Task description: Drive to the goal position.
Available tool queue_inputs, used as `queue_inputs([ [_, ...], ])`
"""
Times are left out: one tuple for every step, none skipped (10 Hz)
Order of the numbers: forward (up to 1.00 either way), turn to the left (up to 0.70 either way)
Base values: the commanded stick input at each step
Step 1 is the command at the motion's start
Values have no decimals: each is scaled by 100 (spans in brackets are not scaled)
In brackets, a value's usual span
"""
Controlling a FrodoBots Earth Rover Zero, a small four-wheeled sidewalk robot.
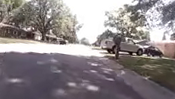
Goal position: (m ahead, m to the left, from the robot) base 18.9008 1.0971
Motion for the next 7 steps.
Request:
queue_inputs([
  [70, 0],
  [70, 0],
  [70, 0],
  [70, 0],
  [70, 0],
  [70, 0],
  [70, 0],
])
